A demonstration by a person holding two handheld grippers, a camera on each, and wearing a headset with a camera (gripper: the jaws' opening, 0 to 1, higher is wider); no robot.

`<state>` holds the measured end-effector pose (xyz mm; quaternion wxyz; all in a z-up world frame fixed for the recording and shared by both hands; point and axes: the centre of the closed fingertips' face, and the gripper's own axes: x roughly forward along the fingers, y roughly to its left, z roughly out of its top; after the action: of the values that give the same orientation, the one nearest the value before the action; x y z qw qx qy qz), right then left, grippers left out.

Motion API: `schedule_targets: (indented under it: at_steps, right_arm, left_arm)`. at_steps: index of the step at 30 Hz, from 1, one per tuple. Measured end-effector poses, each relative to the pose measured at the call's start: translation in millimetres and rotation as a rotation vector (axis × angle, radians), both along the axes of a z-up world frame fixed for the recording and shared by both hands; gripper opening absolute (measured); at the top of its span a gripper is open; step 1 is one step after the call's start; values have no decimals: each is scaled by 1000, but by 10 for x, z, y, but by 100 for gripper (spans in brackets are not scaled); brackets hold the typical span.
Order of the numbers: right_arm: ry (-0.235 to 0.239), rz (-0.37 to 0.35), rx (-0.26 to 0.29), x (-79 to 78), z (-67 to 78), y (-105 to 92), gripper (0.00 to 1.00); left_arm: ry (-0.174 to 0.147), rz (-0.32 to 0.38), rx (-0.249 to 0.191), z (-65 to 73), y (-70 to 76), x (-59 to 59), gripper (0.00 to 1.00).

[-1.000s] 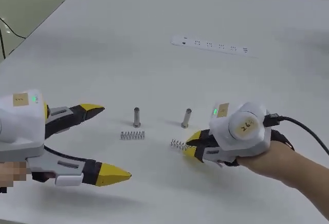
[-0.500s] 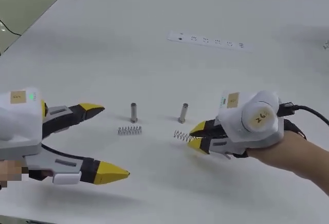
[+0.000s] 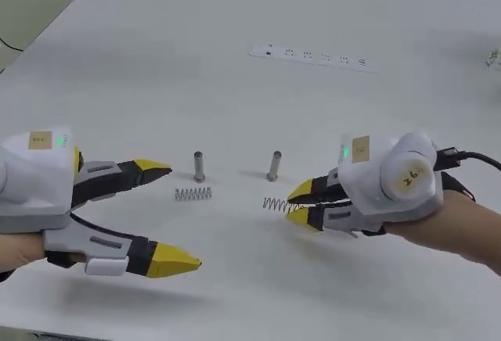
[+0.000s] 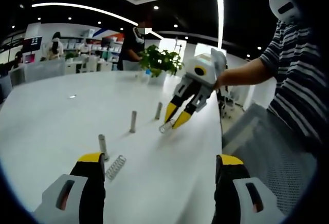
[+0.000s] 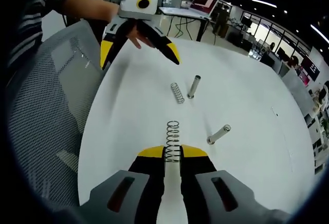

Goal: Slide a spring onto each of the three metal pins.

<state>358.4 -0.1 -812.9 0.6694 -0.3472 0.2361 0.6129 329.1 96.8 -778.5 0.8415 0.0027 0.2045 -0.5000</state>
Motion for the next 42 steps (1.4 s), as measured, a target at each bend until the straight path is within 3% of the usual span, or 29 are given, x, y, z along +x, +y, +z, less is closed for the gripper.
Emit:
schedule_targets:
  at_steps: [5, 8, 19, 27, 35, 42]
  right_arm:
    - [-19, 32, -11, -34, 17, 5, 7]
    - [-30, 43, -10, -47, 47, 2, 7]
    - [-45, 65, -10, -103, 97, -10, 7]
    - [-41, 70, 6, -158, 160, 23, 7]
    - [-42, 74, 20, -183, 225, 42, 7]
    - [-33, 77, 25, -222, 230, 41, 7]
  left_arm:
    - [3, -36, 4, 0, -86, 6, 83]
    - [-23, -37, 17, 7, -118, 51, 80]
    - [-38, -91, 13, 5, -275, 83, 68]
    - [-50, -137, -28, 59, -457, 140, 42]
    - [-43, -193, -39, 38, -631, 121, 30]
    - [-50, -221, -44, 37, -729, 108, 25]
